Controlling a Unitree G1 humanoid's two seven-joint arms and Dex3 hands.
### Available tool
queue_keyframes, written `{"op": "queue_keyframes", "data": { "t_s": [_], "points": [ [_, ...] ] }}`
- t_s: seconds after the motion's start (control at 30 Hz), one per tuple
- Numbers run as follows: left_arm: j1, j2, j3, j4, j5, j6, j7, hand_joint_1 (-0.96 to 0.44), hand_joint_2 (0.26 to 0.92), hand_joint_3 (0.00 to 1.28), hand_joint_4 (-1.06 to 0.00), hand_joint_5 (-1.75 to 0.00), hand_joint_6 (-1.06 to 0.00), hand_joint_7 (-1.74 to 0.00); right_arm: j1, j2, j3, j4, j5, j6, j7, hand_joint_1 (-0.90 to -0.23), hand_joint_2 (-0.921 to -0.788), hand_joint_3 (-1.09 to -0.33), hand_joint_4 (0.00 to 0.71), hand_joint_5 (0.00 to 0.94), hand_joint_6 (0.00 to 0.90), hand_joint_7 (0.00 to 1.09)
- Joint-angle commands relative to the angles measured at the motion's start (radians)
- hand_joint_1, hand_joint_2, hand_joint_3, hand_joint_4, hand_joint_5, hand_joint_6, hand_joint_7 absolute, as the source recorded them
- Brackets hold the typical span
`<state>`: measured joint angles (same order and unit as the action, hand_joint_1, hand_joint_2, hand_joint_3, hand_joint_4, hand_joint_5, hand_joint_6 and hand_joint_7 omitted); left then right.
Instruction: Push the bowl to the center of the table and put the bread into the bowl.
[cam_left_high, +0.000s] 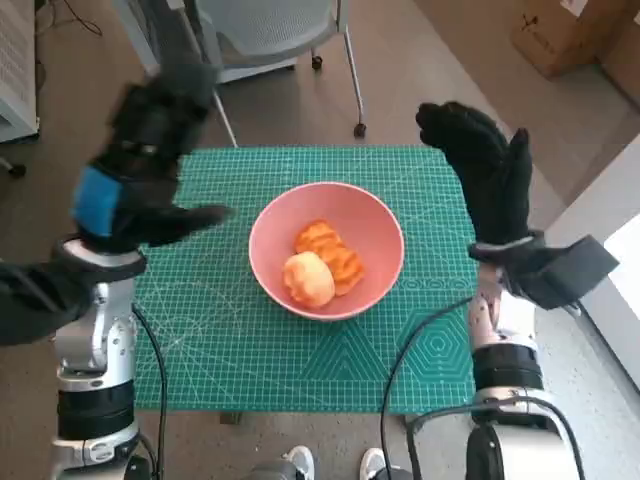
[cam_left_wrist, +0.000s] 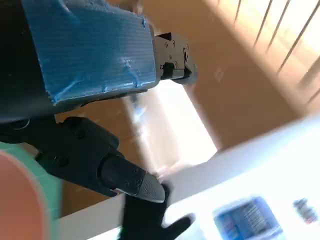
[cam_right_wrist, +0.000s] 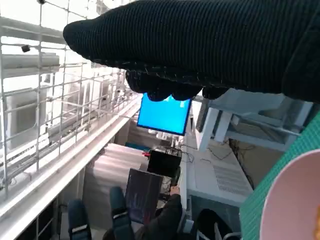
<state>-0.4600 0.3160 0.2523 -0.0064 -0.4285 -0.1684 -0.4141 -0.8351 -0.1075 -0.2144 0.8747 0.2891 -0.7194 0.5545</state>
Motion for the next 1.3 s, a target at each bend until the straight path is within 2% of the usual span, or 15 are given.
{"op": "queue_keyframes", "data": {
  "t_s": [0.03, 0.33, 0.9, 1.3],
  "points": [
    [0.029, -0.029, 0.034, 0.003, -0.032, -0.018, 0.013, -0.53, 0.911, 0.02, -0.11, -0.02, -0.01, -0.53, -0.004, 0.005, 0.013, 0.0, -0.016, 0.012, -0.012, -0.56, -0.921, -0.643, 0.38, 0.004, 0.525, 0.0],
    [0.057, -0.048, 0.056, 0.0, -0.05, -0.037, -0.002, -0.54, 0.91, 0.02, -0.12, -0.01, -0.02, -0.51, -0.021, -0.009, 0.021, 0.008, -0.029, 0.001, -0.019, -0.55, -0.921, -0.653, 0.378, 0.001, 0.514, 0.0],
    [0.073, -0.035, 0.042, -0.014, -0.083, 0.025, -0.039, -0.49, 0.91, 0.01, -0.13, -0.01, 0.0, -0.52, -0.027, -0.022, 0.018, 0.006, -0.013, -0.006, 0.012, -0.534, -0.921, -0.652, 0.361, 0.0, 0.511, 0.0],
    [0.074, -0.038, 0.019, -0.023, -0.048, 0.032, -0.03, -0.46, 0.915, 0.01, -0.14, -0.02, 0.0, -0.51, -0.035, -0.028, 0.017, 0.007, -0.017, 0.0, 0.006, -0.536, -0.921, -0.652, 0.354, 0.0, 0.512, 0.0]
  ]
}}
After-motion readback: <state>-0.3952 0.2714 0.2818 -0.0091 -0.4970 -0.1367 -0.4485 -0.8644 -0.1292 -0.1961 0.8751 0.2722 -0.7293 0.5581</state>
